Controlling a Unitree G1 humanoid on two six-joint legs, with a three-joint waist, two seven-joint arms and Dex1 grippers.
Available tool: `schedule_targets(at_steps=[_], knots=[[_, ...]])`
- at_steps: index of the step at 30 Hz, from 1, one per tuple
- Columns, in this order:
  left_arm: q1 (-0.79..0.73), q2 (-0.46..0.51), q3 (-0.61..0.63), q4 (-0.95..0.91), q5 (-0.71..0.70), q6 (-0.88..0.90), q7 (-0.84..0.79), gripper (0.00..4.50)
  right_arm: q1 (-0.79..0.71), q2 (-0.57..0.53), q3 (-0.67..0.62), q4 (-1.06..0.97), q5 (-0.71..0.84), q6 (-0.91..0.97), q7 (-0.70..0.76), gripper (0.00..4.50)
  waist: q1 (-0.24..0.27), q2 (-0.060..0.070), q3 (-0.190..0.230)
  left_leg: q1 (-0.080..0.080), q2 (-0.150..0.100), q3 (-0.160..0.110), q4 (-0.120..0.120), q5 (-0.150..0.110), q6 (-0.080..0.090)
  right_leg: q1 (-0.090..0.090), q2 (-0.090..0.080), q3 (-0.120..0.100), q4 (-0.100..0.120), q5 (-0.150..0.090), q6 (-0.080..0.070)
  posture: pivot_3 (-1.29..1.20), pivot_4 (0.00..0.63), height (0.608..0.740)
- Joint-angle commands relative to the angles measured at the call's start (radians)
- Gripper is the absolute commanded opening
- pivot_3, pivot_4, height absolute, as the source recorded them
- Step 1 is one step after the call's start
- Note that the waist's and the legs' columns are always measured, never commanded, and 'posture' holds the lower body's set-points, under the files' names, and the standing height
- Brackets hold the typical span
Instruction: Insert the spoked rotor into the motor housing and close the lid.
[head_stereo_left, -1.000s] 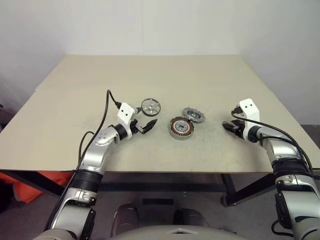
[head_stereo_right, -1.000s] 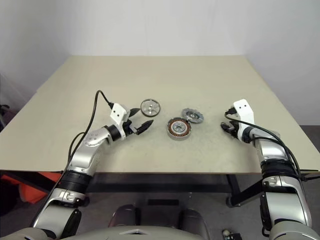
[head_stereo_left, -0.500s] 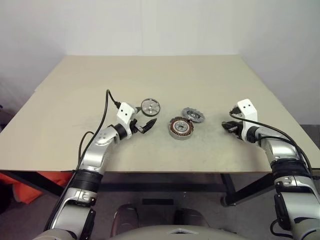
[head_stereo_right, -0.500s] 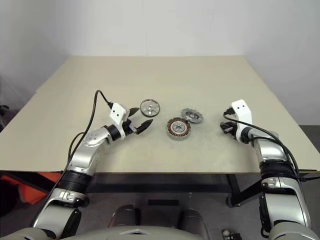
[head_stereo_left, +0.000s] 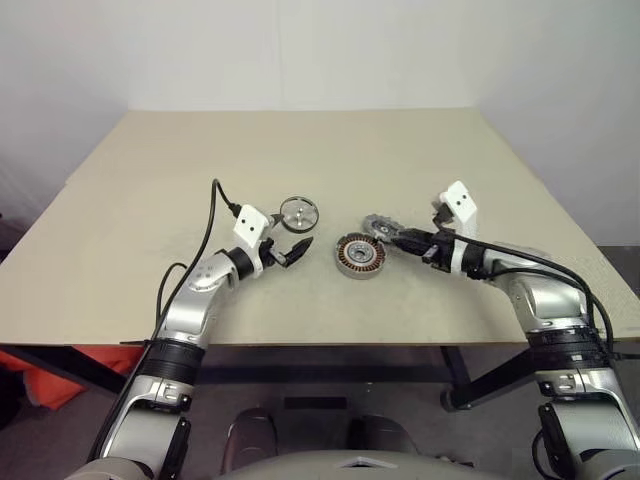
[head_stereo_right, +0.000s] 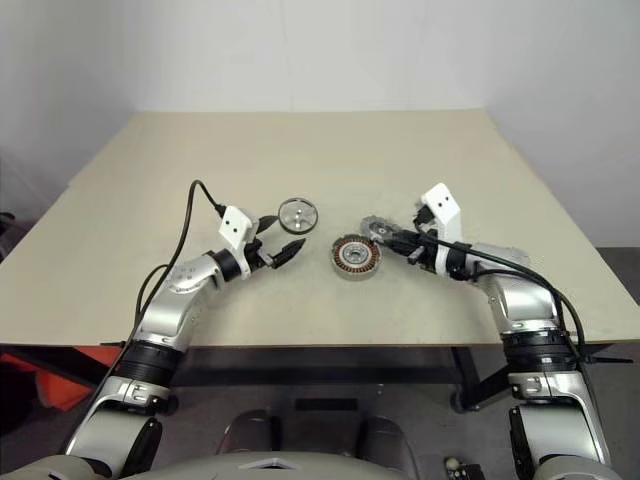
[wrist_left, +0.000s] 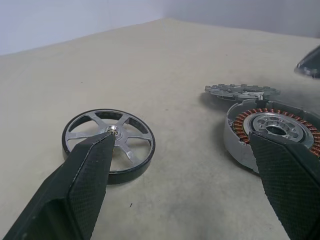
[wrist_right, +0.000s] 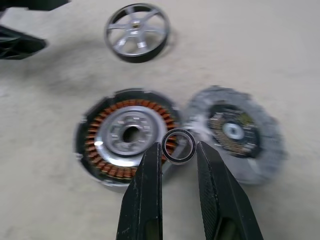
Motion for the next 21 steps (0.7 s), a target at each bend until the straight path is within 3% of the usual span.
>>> schedule_targets(at_steps=[1, 9, 21], knots=[[-0.023, 0.005, 0.010, -0.024, -0.005, -0.019, -0.001, 4.50, -0.035, 0.029, 0.042, -0.005, -0.019, -0.015, -0.015, 0.68, -0.001, 0.000, 0.000, 0.000, 0.000, 0.000, 0.000, 0.000, 0.000, 0.000, 0.000, 0.000, 0.000, 0.000, 0.000, 0.00, 0.000, 0.740], [-0.006, 0.009, 0.011, -0.055, -0.002, -0.008, 0.011, 4.50, -0.092, 0.091, 0.094, 0.053, -0.053, -0.029, -0.036, 0.68, -0.001, 0.000, 0.000, 0.000, 0.000, 0.000, 0.000, 0.000, 0.000, 0.000, 0.000, 0.000, 0.000, 0.000, 0.000, 0.00, 0.000, 0.740], [-0.011, 0.023, 0.020, -0.055, -0.006, -0.006, 0.015, 4.50, -0.089, 0.092, 0.122, 0.105, -0.089, -0.056, -0.023, 0.68, -0.001, 0.000, 0.000, 0.000, 0.000, 0.000, 0.000, 0.000, 0.000, 0.000, 0.000, 0.000, 0.000, 0.000, 0.000, 0.00, 0.000, 0.740]])
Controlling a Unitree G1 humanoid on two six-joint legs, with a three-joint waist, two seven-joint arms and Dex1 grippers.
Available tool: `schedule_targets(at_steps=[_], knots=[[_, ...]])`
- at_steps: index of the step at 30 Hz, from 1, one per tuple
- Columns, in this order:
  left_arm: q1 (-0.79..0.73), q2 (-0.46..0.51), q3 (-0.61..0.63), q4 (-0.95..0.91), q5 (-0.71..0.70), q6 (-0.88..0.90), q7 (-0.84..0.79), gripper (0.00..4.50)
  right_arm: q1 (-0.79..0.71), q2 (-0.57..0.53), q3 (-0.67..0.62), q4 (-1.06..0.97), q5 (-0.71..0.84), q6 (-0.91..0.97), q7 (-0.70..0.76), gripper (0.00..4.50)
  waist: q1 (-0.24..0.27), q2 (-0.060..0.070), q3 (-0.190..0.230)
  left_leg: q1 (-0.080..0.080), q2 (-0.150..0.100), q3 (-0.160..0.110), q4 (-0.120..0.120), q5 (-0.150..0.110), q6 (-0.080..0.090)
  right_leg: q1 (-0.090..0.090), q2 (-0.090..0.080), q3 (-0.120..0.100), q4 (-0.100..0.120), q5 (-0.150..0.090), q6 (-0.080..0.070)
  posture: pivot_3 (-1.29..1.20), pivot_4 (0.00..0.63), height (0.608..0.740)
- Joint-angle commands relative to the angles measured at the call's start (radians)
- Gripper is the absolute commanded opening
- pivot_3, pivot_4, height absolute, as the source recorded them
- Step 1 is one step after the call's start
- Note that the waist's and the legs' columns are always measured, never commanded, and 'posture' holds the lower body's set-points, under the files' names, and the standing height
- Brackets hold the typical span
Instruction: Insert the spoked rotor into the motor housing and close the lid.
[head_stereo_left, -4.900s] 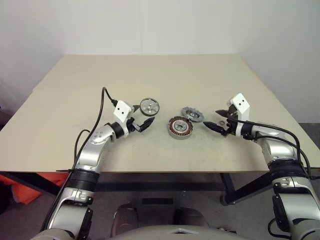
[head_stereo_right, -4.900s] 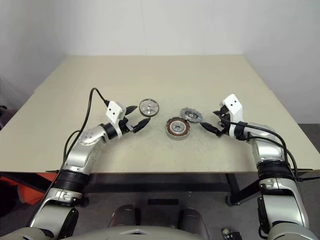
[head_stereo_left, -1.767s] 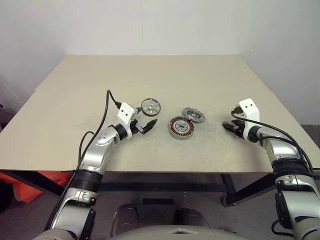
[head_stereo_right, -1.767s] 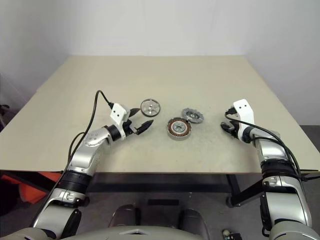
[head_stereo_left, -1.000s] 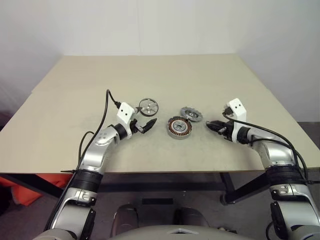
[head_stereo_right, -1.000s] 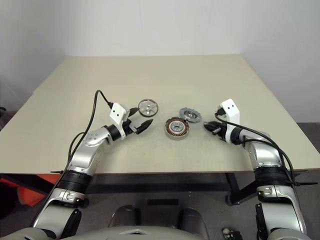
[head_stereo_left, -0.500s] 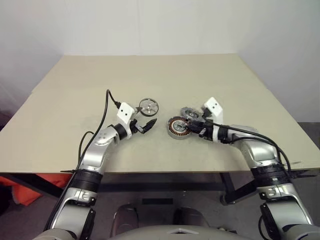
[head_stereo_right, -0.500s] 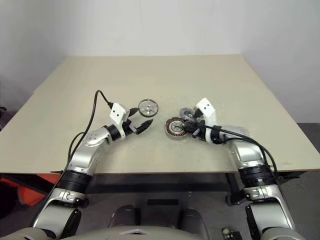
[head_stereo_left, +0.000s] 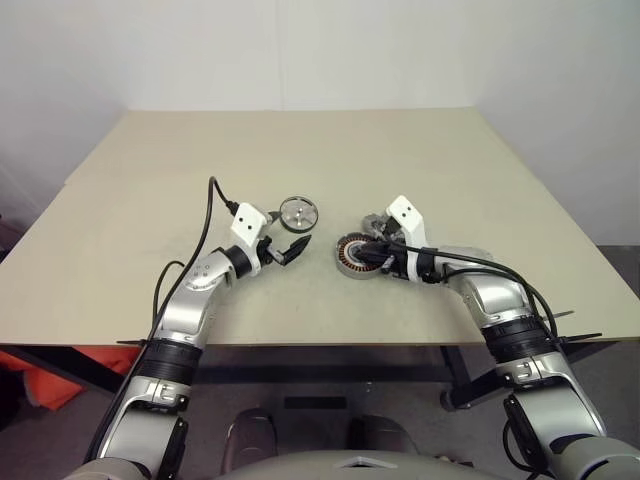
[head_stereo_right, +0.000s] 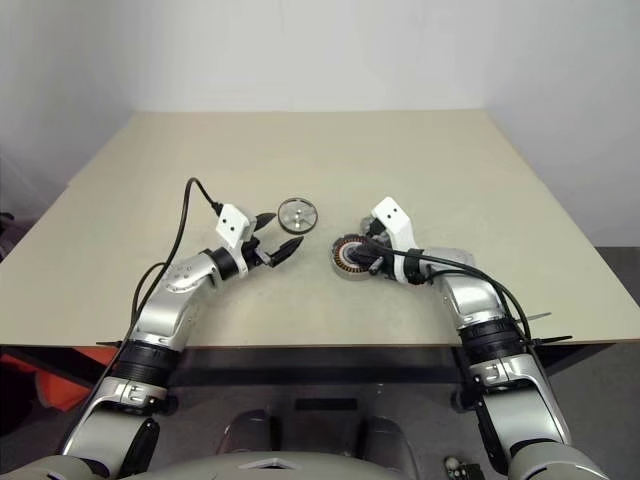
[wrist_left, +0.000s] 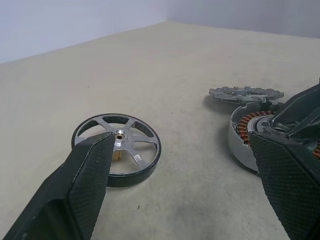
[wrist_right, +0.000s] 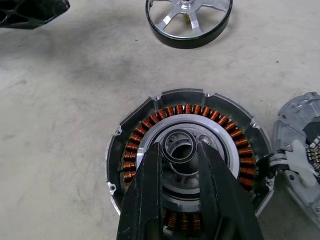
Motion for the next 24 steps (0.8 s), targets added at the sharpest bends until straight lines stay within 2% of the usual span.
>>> schedule_targets(at_steps=[1, 8, 19, 24], knots=[[-0.015, 0.009, 0.017, -0.029, -0.006, -0.009, 0.003, 4.50, -0.014, -0.007, -0.005, 0.000, -0.006, -0.027, 0.005, 0.68, 0.000, 0.000, 0.000, 0.000, 0.000, 0.000, 0.000, 0.000, 0.000, 0.000, 0.000, 0.000, 0.000, 0.000, 0.000, 0.00, 0.000, 0.740], [-0.011, 0.008, 0.012, -0.038, -0.003, -0.008, 0.005, 4.50, -0.008, -0.024, -0.015, 0.007, -0.014, -0.037, 0.009, 0.68, 0.000, 0.000, 0.000, 0.000, 0.000, 0.000, 0.000, 0.000, 0.000, 0.000, 0.000, 0.000, 0.000, 0.000, 0.000, 0.00, 0.000, 0.740], [-0.010, 0.007, 0.009, -0.038, -0.002, -0.008, 0.010, 4.50, -0.008, -0.028, -0.022, -0.010, -0.007, -0.057, 0.015, 4.48, 0.001, 0.000, 0.000, 0.000, 0.000, 0.000, 0.000, 0.000, 0.000, 0.001, 0.000, 0.000, 0.000, 0.000, 0.000, 0.00, 0.000, 0.740], [-0.014, 0.008, 0.010, -0.030, -0.001, -0.009, 0.010, 4.50, -0.017, -0.018, -0.029, -0.018, 0.010, -0.054, 0.019, 4.48, 0.000, 0.000, 0.000, 0.001, 0.000, 0.000, 0.000, 0.000, 0.000, 0.000, 0.000, 0.000, 0.000, 0.000, 0.000, 0.00, 0.000, 0.740]])
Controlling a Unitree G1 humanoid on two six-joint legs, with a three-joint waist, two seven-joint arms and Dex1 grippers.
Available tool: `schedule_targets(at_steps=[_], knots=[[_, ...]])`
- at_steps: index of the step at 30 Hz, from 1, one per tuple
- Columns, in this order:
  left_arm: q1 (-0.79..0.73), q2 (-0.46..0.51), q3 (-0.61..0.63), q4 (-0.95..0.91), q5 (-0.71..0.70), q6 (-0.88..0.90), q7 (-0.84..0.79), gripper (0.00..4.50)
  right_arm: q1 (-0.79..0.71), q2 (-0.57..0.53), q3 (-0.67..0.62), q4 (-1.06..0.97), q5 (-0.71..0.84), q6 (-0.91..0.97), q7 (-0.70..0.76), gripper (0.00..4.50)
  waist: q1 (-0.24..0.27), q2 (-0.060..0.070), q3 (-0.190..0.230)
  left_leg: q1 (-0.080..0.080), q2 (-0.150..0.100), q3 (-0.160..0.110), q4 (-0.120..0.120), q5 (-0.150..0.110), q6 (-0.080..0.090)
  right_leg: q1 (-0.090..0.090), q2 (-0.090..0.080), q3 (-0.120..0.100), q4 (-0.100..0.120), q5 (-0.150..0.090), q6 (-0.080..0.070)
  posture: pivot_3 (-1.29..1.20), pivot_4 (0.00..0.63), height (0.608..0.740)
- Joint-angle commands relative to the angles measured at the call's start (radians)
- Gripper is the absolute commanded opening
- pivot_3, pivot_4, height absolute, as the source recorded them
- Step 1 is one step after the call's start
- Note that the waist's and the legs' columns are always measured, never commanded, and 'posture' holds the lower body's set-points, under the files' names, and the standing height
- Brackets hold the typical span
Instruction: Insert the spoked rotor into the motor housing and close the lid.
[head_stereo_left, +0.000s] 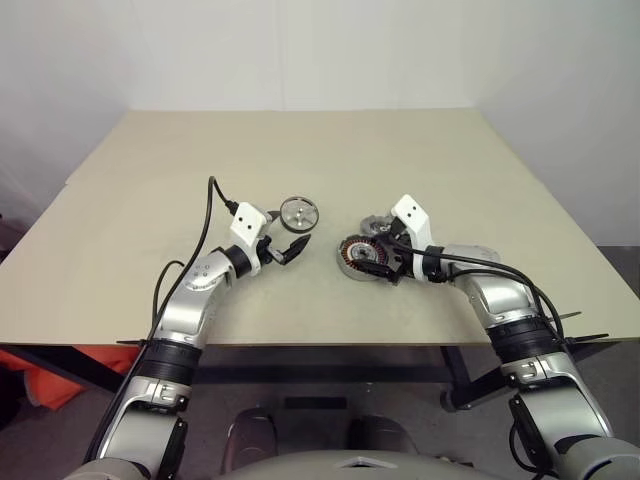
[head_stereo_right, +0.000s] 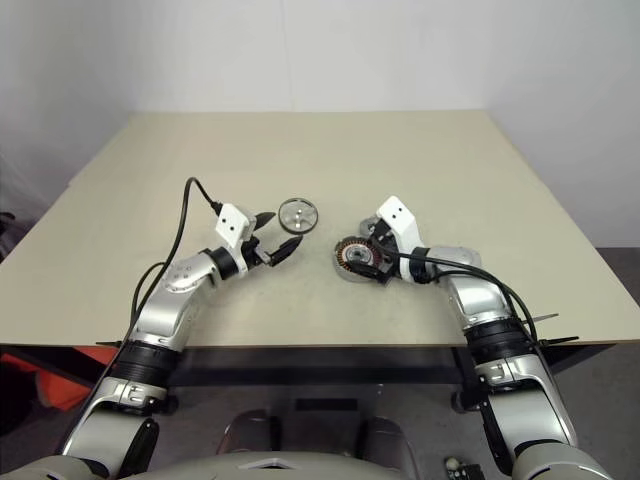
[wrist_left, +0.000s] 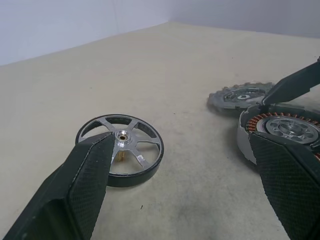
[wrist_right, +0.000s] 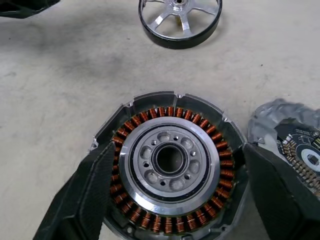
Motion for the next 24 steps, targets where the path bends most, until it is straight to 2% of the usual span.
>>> schedule_targets(at_steps=[1, 20, 23, 24], knots=[[-0.015, 0.007, 0.011, -0.024, -0.001, -0.010, 0.002, 4.50, -0.021, 0.005, -0.020, -0.031, 0.020, -0.001, 0.006, 4.48, 0.000, 0.000, 0.000, 0.000, 0.000, 0.000, 0.000, 0.000, 0.000, 0.000, 0.000, 0.000, 0.000, 0.000, 0.000, 0.00, 0.000, 0.740], [-0.015, 0.007, 0.012, -0.016, 0.002, -0.017, 0.001, 4.50, -0.018, 0.021, -0.020, -0.037, 0.018, -0.003, -0.006, 4.48, 0.000, 0.000, 0.000, 0.000, 0.000, 0.000, 0.000, 0.000, 0.000, 0.000, 0.000, 0.000, 0.000, 0.000, 0.000, 0.00, 0.000, 0.740], [-0.015, 0.007, 0.012, -0.015, 0.003, -0.018, 0.000, 4.50, -0.015, 0.020, -0.022, -0.044, 0.021, -0.003, -0.004, 3.90, 0.000, 0.000, 0.000, 0.000, 0.000, 0.000, 0.000, 0.000, 0.000, 0.000, 0.000, 0.000, 0.000, 0.000, 0.000, 0.00, 0.000, 0.740], [-0.015, 0.007, 0.012, -0.015, 0.003, -0.018, 0.000, 4.50, -0.015, 0.020, -0.021, -0.045, 0.018, -0.006, -0.006, 3.57, 0.000, 0.000, 0.000, 0.000, 0.000, 0.000, 0.000, 0.000, 0.000, 0.000, 0.000, 0.000, 0.000, 0.000, 0.000, 0.00, 0.000, 0.740]])
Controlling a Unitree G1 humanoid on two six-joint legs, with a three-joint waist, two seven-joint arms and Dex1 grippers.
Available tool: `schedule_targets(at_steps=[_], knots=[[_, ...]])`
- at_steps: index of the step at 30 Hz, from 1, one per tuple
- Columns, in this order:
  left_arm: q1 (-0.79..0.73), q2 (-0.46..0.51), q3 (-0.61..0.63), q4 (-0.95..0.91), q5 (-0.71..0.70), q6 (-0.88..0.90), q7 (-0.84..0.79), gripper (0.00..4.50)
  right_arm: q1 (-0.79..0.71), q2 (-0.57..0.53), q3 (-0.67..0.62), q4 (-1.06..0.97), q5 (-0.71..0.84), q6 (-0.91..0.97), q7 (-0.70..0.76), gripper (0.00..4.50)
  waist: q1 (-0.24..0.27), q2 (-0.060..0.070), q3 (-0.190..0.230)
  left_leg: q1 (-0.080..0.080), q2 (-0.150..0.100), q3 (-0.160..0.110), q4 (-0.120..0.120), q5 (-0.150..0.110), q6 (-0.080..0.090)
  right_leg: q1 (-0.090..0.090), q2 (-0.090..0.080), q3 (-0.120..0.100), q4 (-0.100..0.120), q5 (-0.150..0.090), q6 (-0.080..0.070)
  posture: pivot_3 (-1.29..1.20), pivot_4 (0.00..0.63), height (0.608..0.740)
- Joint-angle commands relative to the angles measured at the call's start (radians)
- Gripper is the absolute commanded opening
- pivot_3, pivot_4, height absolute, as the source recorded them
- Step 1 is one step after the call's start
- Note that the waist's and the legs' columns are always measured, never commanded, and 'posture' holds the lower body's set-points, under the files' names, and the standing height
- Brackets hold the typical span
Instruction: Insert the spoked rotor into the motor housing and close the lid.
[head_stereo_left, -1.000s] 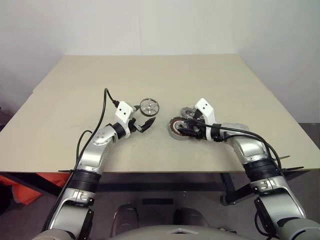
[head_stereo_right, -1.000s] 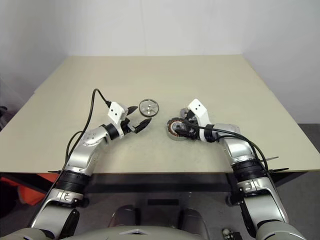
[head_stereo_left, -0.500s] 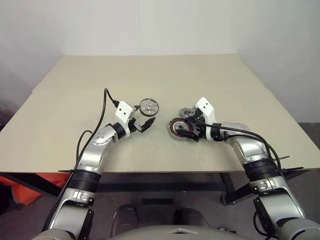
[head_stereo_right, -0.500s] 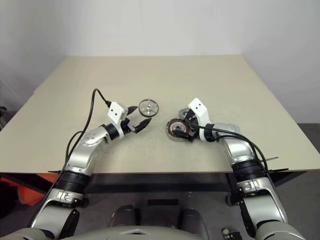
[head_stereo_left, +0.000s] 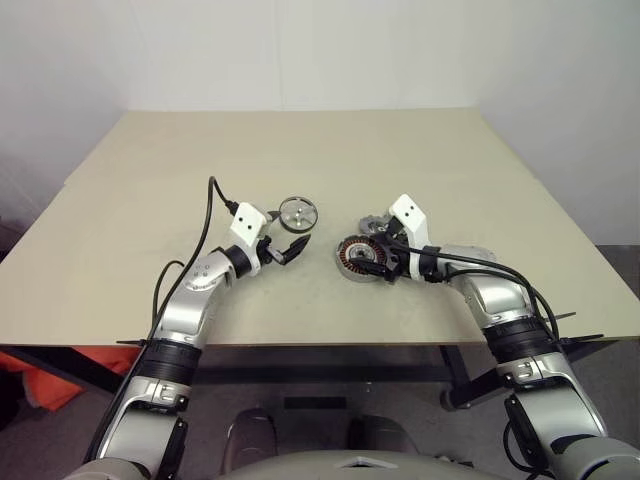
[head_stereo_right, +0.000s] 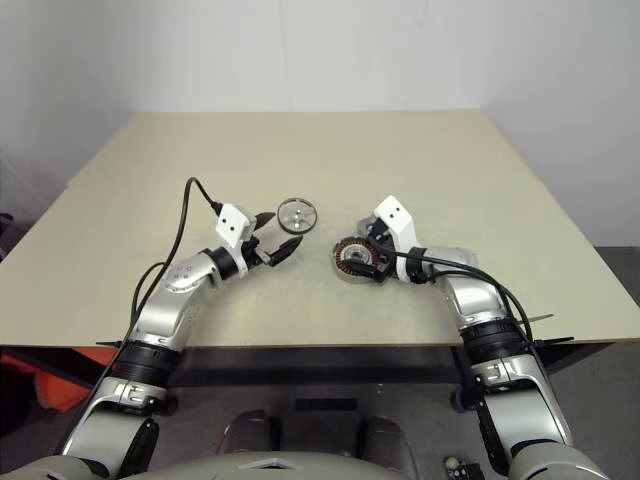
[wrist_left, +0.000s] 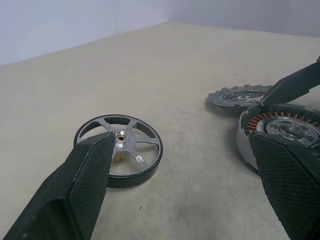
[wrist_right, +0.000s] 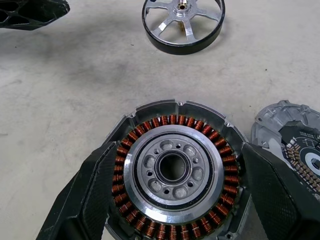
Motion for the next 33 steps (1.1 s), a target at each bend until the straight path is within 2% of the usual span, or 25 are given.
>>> schedule_targets(at_steps=[1, 2, 8, 11, 12, 16, 17, 29, 33], knots=[[-0.015, 0.007, 0.012, -0.016, -0.002, -0.018, 0.000, 4.50, -0.015, 0.001, -0.015, -0.045, 0.011, -0.015, -0.001, 3.21, 0.000, 0.000, 0.000, 0.000, 0.000, 0.000, 0.000, 0.000, 0.000, 0.000, 0.000, 0.000, 0.000, 0.000, 0.000, 0.00, 0.000, 0.740], [-0.015, 0.007, 0.012, -0.016, -0.001, -0.018, 0.000, 4.50, -0.015, 0.001, -0.014, -0.048, 0.009, -0.017, -0.001, 2.90, 0.000, 0.000, 0.000, 0.000, 0.000, 0.000, 0.000, 0.000, 0.000, 0.000, 0.000, 0.000, 0.000, 0.000, 0.000, 0.00, 0.000, 0.740], [-0.014, 0.006, 0.012, -0.015, 0.000, -0.018, 0.000, 4.50, -0.028, 0.005, -0.021, -0.038, 0.015, -0.013, -0.001, 2.90, 0.000, 0.000, 0.000, 0.000, 0.000, 0.000, 0.000, 0.000, 0.000, 0.000, 0.000, 0.000, 0.000, 0.000, 0.000, 0.00, 0.000, 0.740], [-0.015, 0.006, 0.013, -0.015, 0.000, -0.018, 0.000, 4.50, -0.032, 0.007, -0.024, -0.034, 0.022, -0.006, 0.004, 2.01, 0.000, 0.000, 0.000, 0.000, 0.000, 0.000, 0.000, 0.000, 0.000, 0.000, 0.000, 0.000, 0.000, 0.000, 0.000, 0.00, 0.000, 0.740], [-0.014, 0.006, 0.013, -0.015, 0.000, -0.018, 0.001, 4.50, -0.032, 0.008, -0.022, -0.031, 0.015, -0.009, -0.001, 1.54, 0.000, 0.000, 0.000, 0.000, 0.000, 0.000, 0.000, 0.000, 0.000, 0.000, 0.000, 0.000, 0.000, 0.000, 0.000, 0.00, 0.000, 0.740], [-0.013, 0.006, 0.013, -0.015, 0.000, -0.018, 0.001, 4.50, -0.035, 0.011, -0.019, -0.017, 0.002, -0.020, -0.014, 0.15, 0.000, 0.000, 0.000, 0.000, 0.000, 0.000, 0.000, 0.000, 0.000, 0.000, 0.000, 0.000, 0.000, 0.000, 0.000, 0.00, 0.000, 0.740], [-0.013, 0.006, 0.013, -0.015, 0.000, -0.017, 0.001, 4.50, -0.037, 0.011, -0.018, -0.016, 0.000, -0.024, -0.015, 0.03, 0.000, 0.000, 0.000, 0.000, 0.000, 0.000, 0.000, 0.000, 0.000, 0.000, 0.000, 0.000, 0.000, 0.000, 0.000, 0.00, 0.000, 0.740], [-0.009, 0.005, 0.013, -0.022, 0.003, -0.016, 0.006, 4.50, -0.009, 0.025, 0.037, 0.028, -0.049, -0.031, -0.034, 0.03, 0.000, 0.000, 0.000, 0.000, 0.000, 0.000, 0.000, 0.000, 0.000, 0.000, 0.000, 0.000, 0.000, 0.000, 0.000, 0.00, 0.000, 0.740], [-0.009, 0.006, 0.013, -0.021, 0.003, -0.015, 0.006, 4.50, -0.019, 0.033, 0.019, 0.046, -0.052, -0.028, -0.069, 0.03, 0.000, 0.000, 0.000, 0.001, 0.000, 0.000, 0.000, 0.000, 0.000, 0.001, 0.000, 0.000, 0.000, 0.000, 0.000, 0.00, 0.000, 0.740]])
